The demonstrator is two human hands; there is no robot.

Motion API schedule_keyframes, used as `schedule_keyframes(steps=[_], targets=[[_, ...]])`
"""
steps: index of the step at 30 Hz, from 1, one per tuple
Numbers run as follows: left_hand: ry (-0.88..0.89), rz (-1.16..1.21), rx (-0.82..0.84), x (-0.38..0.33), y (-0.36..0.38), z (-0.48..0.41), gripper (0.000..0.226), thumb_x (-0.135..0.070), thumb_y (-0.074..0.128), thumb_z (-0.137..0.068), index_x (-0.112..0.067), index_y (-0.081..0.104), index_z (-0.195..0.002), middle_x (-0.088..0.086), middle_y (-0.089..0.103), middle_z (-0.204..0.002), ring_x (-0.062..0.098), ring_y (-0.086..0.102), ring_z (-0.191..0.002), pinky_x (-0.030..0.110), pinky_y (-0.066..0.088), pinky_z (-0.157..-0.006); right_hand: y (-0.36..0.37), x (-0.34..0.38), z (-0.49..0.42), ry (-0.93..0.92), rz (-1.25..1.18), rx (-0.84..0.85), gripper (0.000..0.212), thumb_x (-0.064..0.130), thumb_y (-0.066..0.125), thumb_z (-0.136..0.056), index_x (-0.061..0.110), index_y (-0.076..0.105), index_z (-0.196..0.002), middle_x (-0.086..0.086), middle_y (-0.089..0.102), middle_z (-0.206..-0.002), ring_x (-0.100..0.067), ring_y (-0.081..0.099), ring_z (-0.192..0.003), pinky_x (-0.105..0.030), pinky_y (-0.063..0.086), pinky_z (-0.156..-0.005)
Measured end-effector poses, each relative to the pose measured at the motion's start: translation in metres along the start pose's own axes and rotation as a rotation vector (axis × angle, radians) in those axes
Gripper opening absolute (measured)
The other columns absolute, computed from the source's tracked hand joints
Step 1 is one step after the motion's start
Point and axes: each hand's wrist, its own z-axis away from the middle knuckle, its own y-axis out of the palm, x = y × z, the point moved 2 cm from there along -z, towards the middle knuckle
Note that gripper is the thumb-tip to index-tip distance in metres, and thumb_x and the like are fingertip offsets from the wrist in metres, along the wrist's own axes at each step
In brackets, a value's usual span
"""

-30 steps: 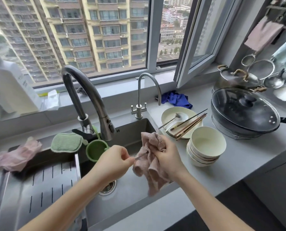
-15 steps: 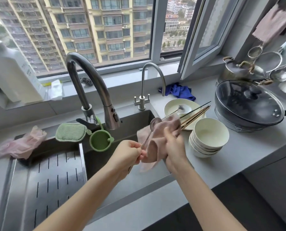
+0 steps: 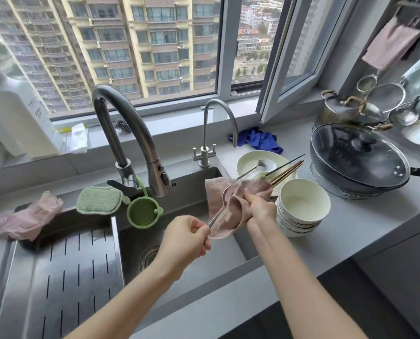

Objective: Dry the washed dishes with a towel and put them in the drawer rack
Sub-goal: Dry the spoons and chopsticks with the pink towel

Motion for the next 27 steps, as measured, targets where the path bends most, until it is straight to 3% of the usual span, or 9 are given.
schedule_keyframes(steps=[4, 7, 9, 11, 13, 15, 18, 22, 27], targets=[[-0.009, 0.095, -0.012, -0.002, 0.003, 0.003, 0.021, 0.0, 0.048, -0.089, 0.007, 0.063, -0.076, 0.008, 0.061, -0.053, 0.012, 0.049, -0.041, 0.02, 0.036, -0.043, 0.007, 0.006, 0.008, -0.021, 0.023, 0.199, 0.013, -0.001, 0.067, -0.084, -0.002, 0.059, -0.094, -0.011, 0.065, -0.08, -0.011, 0.065, -0.05, -0.023, 0.056, -0.049], [-0.042, 0.138, 0.155, -0.011, 0.013, 0.007, 0.025, 0.005, 0.043, -0.089, 0.011, 0.064, -0.076, 0.015, 0.064, -0.061, 0.02, 0.059, -0.048, 0.026, 0.052, -0.049, 0.018, -0.004, 0.025, 0.004, 0.056, 0.275, 0.016, -0.012, 0.063, -0.082, 0.002, 0.054, -0.084, -0.011, 0.063, -0.074, -0.014, 0.064, -0.048, -0.025, 0.055, -0.048], [-0.026, 0.005, 0.222, -0.012, 0.005, 0.004, 0.025, -0.002, 0.049, -0.09, 0.009, 0.068, -0.078, 0.015, 0.069, -0.067, 0.023, 0.067, -0.056, 0.032, 0.059, -0.06, 0.019, -0.004, 0.025, -0.024, 0.022, 0.273, 0.021, -0.015, 0.062, -0.08, 0.003, 0.053, -0.085, -0.013, 0.062, -0.075, -0.012, 0.063, -0.046, -0.024, 0.054, -0.046], [0.12, -0.268, 0.085, -0.015, -0.017, -0.005, 0.026, -0.015, 0.057, -0.089, -0.002, 0.071, -0.071, 0.01, 0.071, -0.064, 0.023, 0.069, -0.059, 0.036, 0.059, -0.063, 0.016, 0.001, 0.023, -0.066, 0.074, 0.324, 0.021, -0.015, 0.063, -0.079, 0.004, 0.056, -0.086, -0.01, 0.063, -0.074, -0.011, 0.064, -0.049, -0.023, 0.054, -0.048], [0.28, -0.425, -0.159, -0.029, -0.037, -0.013, 0.031, -0.022, 0.059, -0.088, -0.007, 0.067, -0.061, 0.002, 0.063, -0.052, 0.014, 0.061, -0.051, 0.028, 0.052, -0.057, 0.011, 0.003, 0.025, -0.07, 0.208, 0.436, 0.018, -0.013, 0.059, -0.083, 0.0, 0.06, -0.095, -0.011, 0.065, -0.074, -0.013, 0.065, -0.054, -0.024, 0.054, -0.051], [0.398, -0.425, -0.321, -0.045, -0.045, -0.015, 0.03, -0.025, 0.061, -0.088, -0.011, 0.065, -0.061, -0.004, 0.054, -0.049, 0.006, 0.049, -0.049, 0.022, 0.037, -0.052, 0.007, 0.001, 0.028, -0.064, 0.347, 0.539, 0.016, -0.008, 0.057, -0.087, -0.002, 0.062, -0.101, -0.015, 0.066, -0.077, -0.017, 0.065, -0.058, -0.026, 0.054, -0.054], [0.518, -0.376, -0.437, -0.059, -0.045, -0.02, 0.017, -0.026, 0.063, -0.088, -0.013, 0.067, -0.078, 0.0, 0.059, -0.067, 0.014, 0.052, -0.066, 0.028, 0.038, -0.063, 0.005, -0.004, 0.028, -0.116, 0.446, 0.53, 0.011, 0.003, 0.063, -0.088, -0.001, 0.066, -0.098, -0.015, 0.069, -0.081, -0.02, 0.065, -0.066, -0.029, 0.053, -0.061], [0.509, -0.537, -0.223, -0.058, -0.039, -0.029, 0.02, -0.025, 0.059, -0.091, -0.012, 0.074, -0.094, 0.002, 0.07, -0.089, 0.013, 0.059, -0.082, 0.025, 0.044, -0.075, 0.003, -0.007, 0.036, -0.102, 0.467, 0.636, 0.009, 0.011, 0.065, -0.088, 0.003, 0.065, -0.09, -0.008, 0.067, -0.071, -0.017, 0.063, -0.062, -0.032, 0.051, -0.061], [0.446, -0.589, -0.102, -0.056, -0.04, -0.032, 0.022, -0.024, 0.06, -0.09, -0.009, 0.075, -0.089, 0.006, 0.073, -0.086, 0.018, 0.063, -0.081, 0.03, 0.049, -0.075, 0.006, -0.005, 0.047, -0.199, 0.489, 0.738, 0.004, 0.01, 0.064, -0.088, 0.008, 0.067, -0.085, -0.002, 0.068, -0.068, -0.013, 0.063, -0.063, -0.025, 0.049, -0.06]])
